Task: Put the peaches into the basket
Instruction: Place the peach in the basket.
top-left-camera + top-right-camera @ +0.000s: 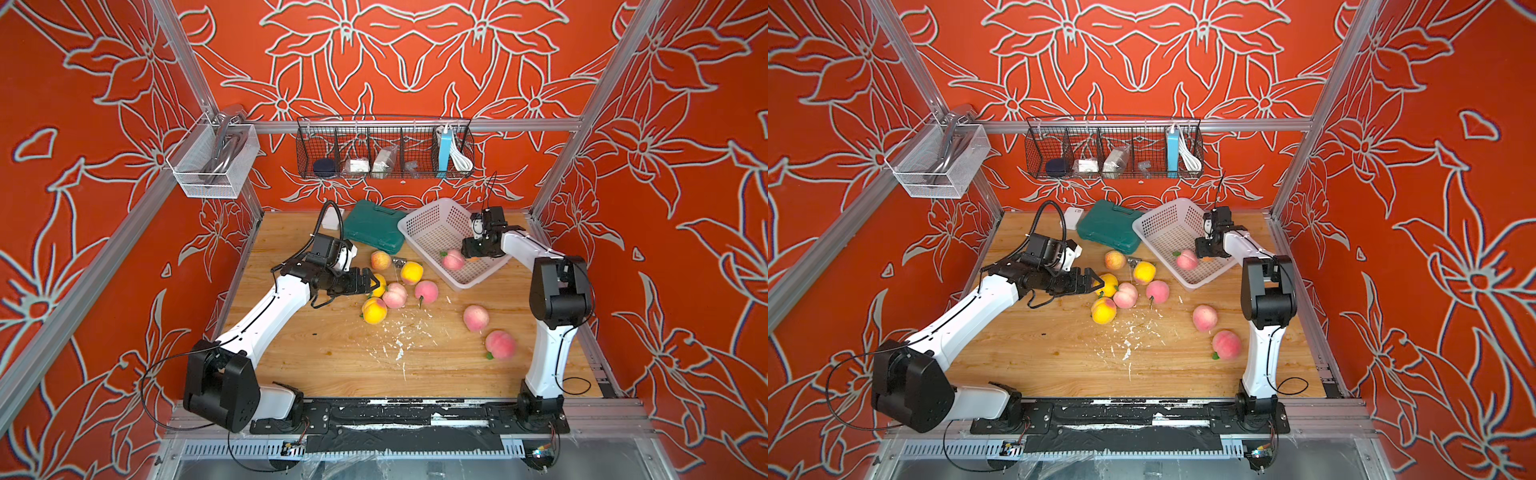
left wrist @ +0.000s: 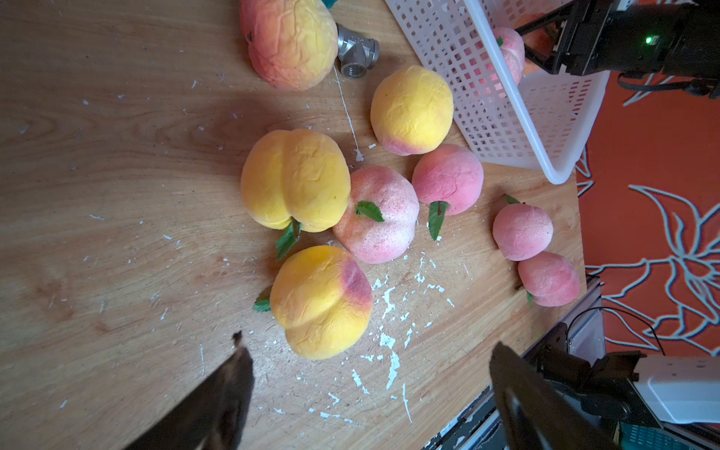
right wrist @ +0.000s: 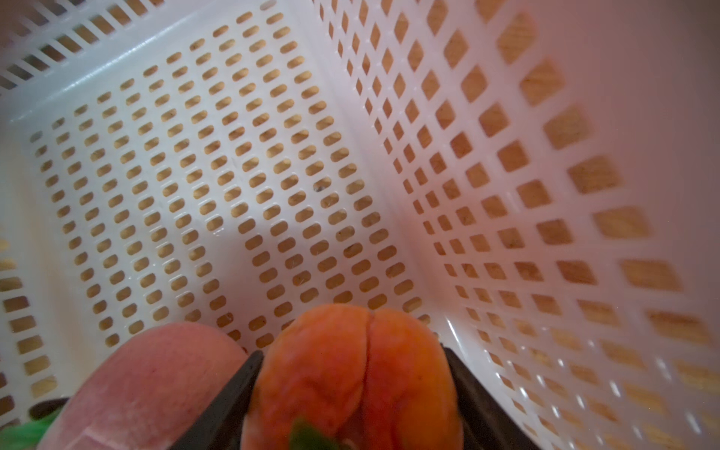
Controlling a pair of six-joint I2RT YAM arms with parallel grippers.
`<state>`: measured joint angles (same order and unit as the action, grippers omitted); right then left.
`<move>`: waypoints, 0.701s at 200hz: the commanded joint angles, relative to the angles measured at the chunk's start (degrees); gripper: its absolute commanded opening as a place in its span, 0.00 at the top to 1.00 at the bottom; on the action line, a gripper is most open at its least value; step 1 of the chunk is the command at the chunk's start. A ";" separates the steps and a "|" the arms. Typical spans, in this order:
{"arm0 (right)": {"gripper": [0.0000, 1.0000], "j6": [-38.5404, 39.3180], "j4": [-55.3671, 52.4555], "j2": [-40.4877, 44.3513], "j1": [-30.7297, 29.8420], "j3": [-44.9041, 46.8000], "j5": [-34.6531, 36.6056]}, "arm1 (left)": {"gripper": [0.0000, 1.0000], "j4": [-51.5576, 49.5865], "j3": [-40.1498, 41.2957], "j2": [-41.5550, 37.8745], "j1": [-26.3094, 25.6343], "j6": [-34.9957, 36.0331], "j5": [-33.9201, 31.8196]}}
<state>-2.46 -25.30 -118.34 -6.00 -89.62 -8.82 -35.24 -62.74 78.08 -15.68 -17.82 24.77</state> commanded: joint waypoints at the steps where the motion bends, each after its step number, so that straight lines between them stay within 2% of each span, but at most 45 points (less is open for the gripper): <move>1: 0.40 -0.84 -1.40 -1.07 0.38 -1.33 1.34 | 0.10 0.77 0.86 0.31 0.39 0.55 1.24; 49: 0.39 -1.03 -2.56 -1.77 0.39 -2.34 1.00 | 0.10 2.65 1.42 -0.70 0.39 -0.15 3.12; 140: 0.23 -1.14 -3.70 -0.49 0.38 -2.66 0.21 | 0.09 2.92 2.33 -2.39 0.48 -0.52 3.53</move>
<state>-3.51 -26.96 -119.31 -6.00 -91.11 -8.86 -32.80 -61.14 77.58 -15.57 -18.26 27.33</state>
